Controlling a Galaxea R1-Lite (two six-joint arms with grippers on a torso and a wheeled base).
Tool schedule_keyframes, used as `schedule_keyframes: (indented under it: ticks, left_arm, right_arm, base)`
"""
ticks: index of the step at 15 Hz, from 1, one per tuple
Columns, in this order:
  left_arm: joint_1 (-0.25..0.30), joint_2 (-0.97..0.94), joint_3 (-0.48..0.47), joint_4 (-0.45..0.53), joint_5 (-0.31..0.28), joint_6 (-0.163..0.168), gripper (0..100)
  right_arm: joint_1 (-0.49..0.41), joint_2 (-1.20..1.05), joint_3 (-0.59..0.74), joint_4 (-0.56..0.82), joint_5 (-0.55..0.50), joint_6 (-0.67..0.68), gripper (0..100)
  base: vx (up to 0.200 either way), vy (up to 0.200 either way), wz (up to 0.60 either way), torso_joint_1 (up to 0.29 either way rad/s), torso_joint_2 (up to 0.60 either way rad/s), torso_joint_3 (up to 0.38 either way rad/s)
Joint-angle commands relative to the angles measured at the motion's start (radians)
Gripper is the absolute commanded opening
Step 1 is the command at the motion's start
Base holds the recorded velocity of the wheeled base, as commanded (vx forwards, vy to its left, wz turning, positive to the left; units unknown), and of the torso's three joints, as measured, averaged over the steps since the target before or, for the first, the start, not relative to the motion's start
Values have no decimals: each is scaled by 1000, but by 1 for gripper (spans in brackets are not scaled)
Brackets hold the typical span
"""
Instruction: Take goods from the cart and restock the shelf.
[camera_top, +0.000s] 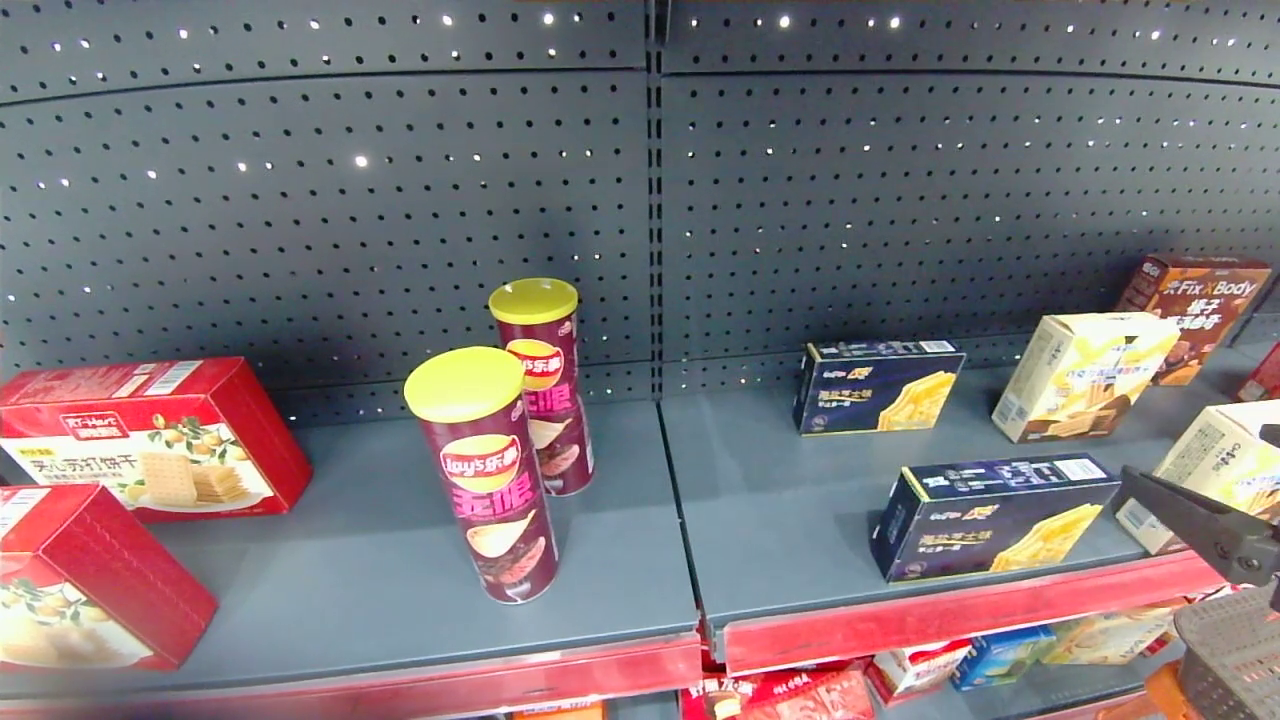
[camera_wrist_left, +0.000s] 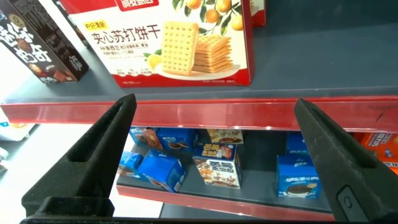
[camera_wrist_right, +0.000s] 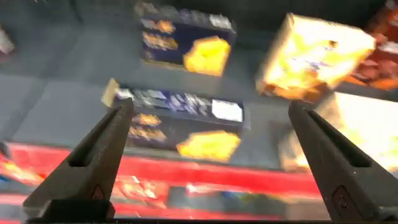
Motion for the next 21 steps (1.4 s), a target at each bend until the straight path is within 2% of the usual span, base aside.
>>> schedule_keyframes:
  ticks: [1, 4, 7, 9, 10, 11, 12, 14, 16, 17, 18, 19, 21]
  left_arm:
    - [0, 0, 0, -1, 0, 1, 100]
    - [0, 2, 0, -1, 0, 1, 100]
    - [0, 2, 0, -2, -11, 3, 100]
    - [0, 0, 0, -2, -2, 6, 100]
    - [0, 0, 0, -4, 4, 9, 100]
    - [0, 2, 0, -5, 3, 32, 100]
    - [0, 0, -5, -16, -3, 44, 100]
    - [-15, 2, -78, 12, -8, 39, 100]
    - [-72, 5, -175, 101, -8, 38, 100]
    - [-107, 32, -245, 174, -8, 39, 100]
    - [-127, 69, -278, 190, -8, 41, 100]
    - [-173, 124, -318, 187, -34, 56, 100]
    - [-173, 198, -380, 188, -89, 151, 100]
  right_arm:
    - [-10, -21, -14, 9, -1, -3, 100]
    - [-8, -30, -16, 8, 1, -3, 100]
    - [-13, -48, -26, -3, 62, 25, 100]
    - [-11, -102, -36, 0, 65, 25, 100]
    - [-11, -137, -31, 5, 61, 22, 100]
    - [-17, -172, -23, 6, 55, 22, 100]
    - [-56, -225, 10, 11, 33, 28, 100]
    - [-224, -370, 149, 17, 19, 78, 100]
    - [-376, -515, 247, 58, 21, 85, 100]
    - [-438, -622, 290, 130, 21, 86, 100]
    - [-458, -692, 299, 198, 22, 86, 100]
    - [-456, -832, 302, 348, 22, 85, 100]
    - [-470, -844, 305, 379, 33, 135, 100]
  base:
    - [0, 0, 0, 0, 0, 0]
    - [0, 0, 600, 2, 1, -1]
    - [0, 0, 0, 0, 0, 0]
    - [0, 0, 0, 0, 0, 0]
    - [0, 0, 0, 0, 0, 0]
    - [0, 0, 0, 0, 0, 0]
    - [0, 0, 0, 0, 0, 0]
    - [0, 0, 0, 0, 0, 0]
    - [0, 0, 0, 0, 0, 0]
    - [0, 0, 0, 0, 0, 0]
    - [0, 0, 0, 0, 0, 0]
    - [0, 0, 0, 0, 0, 0]
    - [0, 0, 0, 0, 0, 0]
